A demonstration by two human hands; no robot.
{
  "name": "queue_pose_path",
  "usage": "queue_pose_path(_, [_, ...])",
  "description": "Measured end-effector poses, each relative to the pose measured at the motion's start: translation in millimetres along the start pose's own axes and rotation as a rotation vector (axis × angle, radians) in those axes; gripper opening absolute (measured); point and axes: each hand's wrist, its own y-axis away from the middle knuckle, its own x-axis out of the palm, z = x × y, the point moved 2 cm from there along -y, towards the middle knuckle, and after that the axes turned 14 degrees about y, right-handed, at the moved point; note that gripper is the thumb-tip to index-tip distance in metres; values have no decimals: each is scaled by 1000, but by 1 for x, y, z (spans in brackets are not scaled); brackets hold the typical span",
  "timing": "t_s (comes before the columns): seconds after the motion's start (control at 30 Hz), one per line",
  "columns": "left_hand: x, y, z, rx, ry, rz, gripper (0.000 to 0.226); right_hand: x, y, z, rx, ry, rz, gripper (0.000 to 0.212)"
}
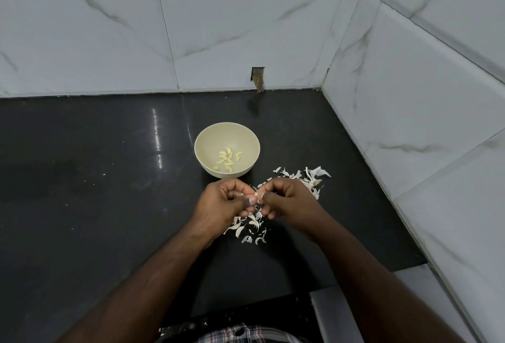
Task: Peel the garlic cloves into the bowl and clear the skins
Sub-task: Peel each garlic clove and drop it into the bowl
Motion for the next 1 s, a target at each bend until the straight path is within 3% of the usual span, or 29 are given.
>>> queue_pose_path(0.23, [1, 1, -1, 13, 20, 25, 6, 0, -2, 3, -28, 116, -11, 18])
queue_pose_path(0.6, [3, 4, -6, 15, 117, 79, 14, -3, 0, 8, -16, 51, 37, 16])
queue_pose_path(1.0, [-1, -2, -4, 3, 198, 33, 8, -2, -4, 1, 18, 425, -49, 4])
